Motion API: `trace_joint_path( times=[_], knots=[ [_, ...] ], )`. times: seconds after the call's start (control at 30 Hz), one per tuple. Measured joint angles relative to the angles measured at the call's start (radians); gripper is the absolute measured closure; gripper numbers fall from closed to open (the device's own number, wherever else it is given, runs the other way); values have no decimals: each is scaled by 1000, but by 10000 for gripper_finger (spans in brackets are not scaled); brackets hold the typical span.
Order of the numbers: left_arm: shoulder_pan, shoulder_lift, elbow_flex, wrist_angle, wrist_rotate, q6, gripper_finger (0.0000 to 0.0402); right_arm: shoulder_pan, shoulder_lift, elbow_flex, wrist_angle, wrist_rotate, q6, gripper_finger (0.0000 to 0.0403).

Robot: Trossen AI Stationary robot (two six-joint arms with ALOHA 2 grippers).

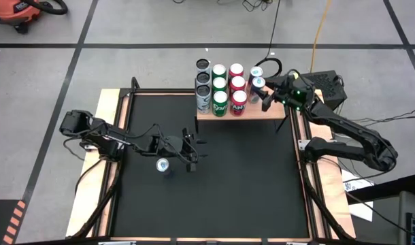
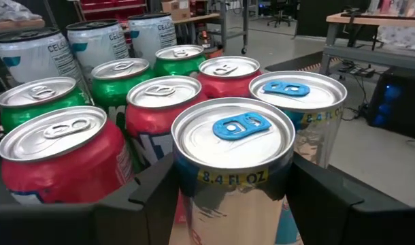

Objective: Place canned beverage on shelf
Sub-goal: Put the top blue soda can on the shelf aligned with the other blue soda can, then put the blue soda can on the shelf aligned with the other blue soda can

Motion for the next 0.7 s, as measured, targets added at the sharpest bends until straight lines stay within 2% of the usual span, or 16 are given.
trace_joint_path(
  times=[0.33, 0.6, 0.7],
  knots=[
    [25, 0, 0, 1, 0, -2, 152, -54, 29, -1, 6, -100, -3, 182],
    [24, 0, 0, 4, 0, -3, 152, -55, -4, -8, -8, -98, 19, 108],
    [24, 0, 0, 4, -6, -3, 152, -55, -21, -5, 10, -99, 15, 96]
  ],
)
